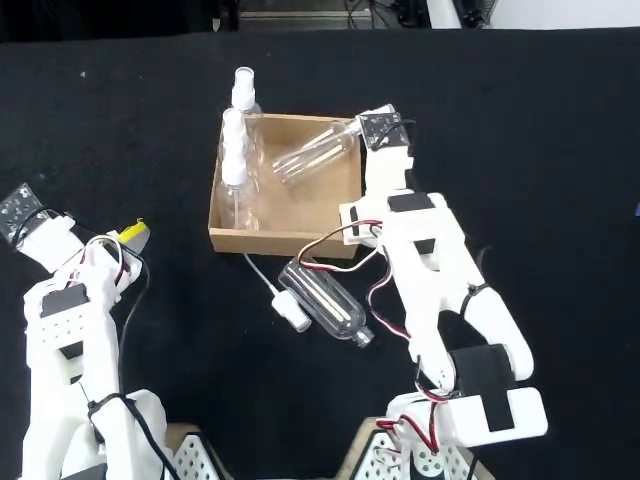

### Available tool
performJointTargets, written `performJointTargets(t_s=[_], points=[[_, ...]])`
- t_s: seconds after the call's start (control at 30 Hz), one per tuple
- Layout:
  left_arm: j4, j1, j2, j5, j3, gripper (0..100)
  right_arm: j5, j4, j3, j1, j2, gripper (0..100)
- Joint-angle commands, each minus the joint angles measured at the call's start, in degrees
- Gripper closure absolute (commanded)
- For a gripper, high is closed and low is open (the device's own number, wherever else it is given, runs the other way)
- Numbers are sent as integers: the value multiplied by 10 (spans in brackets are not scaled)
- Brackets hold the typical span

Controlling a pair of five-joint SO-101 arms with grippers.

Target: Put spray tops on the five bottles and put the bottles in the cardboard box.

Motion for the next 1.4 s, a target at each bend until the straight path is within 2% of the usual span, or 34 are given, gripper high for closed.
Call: performJointTargets(t_s=[0.0, 0.3, 0.8, 0.93, 1.37], points=[[-13, -7, -6, -12, -15, 661, 5, -10, -4, -4, -5, 977], [-13, -7, -6, -12, -15, 661, 11, -11, -6, -5, -5, 987], [-13, -7, -6, -12, -15, 661, 96, 3, 3, -27, -10, 987], [-13, -7, -6, -12, -15, 661, 98, 2, 15, -51, -11, 987], [-13, -8, -6, -12, -15, 661, 126, 4, 20, -49, -11, 987]])
